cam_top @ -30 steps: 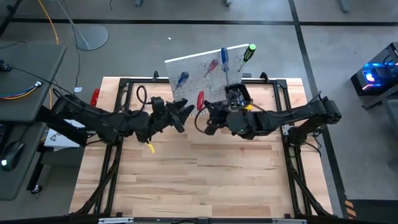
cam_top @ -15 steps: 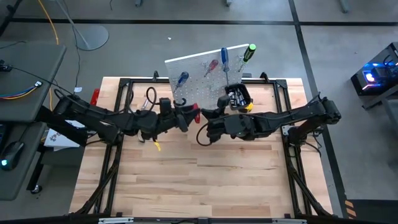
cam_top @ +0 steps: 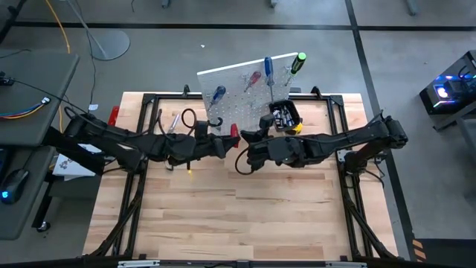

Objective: Hang tools onto peg board
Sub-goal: Hang the red allen wrench on the peg board

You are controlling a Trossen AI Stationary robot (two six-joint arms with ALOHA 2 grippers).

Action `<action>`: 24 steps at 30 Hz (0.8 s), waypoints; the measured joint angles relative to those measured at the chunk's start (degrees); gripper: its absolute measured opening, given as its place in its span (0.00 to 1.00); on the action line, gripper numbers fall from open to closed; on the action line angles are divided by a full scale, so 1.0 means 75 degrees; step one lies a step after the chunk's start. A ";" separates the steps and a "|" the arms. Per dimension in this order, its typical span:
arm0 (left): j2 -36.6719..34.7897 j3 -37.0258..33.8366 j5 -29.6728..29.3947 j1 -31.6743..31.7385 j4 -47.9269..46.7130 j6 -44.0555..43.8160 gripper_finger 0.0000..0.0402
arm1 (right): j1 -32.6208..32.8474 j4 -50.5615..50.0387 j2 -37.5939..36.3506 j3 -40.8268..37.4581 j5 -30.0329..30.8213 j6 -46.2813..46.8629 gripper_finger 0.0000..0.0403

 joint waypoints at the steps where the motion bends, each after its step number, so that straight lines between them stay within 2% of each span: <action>1: 0.0001 0.0000 0.0002 0.0032 0.0002 -0.0047 0.51 | -0.0005 -0.0008 0.0001 -0.0002 -0.0004 -0.0001 0.00; 8: 0.0001 0.0000 0.0127 0.0242 0.0191 0.0002 0.35 | -0.0009 -0.0092 0.0001 -0.0003 0.0002 0.0001 0.00; 14: -0.0004 0.0012 0.0341 0.0308 0.0212 0.0183 0.11 | 0.0017 -0.0075 0.0001 -0.0006 0.0160 0.0019 0.00; 17: -0.0046 0.0029 0.0426 0.0317 0.0117 0.0263 0.11 | 0.0090 -0.0190 0.0001 0.0125 0.0459 0.0257 0.03; 20: -0.0219 -0.0007 0.0385 0.0324 -0.0708 0.0281 0.11 | 0.0127 -0.0910 -0.0061 0.0514 0.0437 0.0972 0.11; 24: -0.0541 -0.0017 0.0456 0.0323 -0.1476 0.0562 0.11 | 0.0114 -0.2195 -0.0203 0.1063 -0.0404 0.2726 0.23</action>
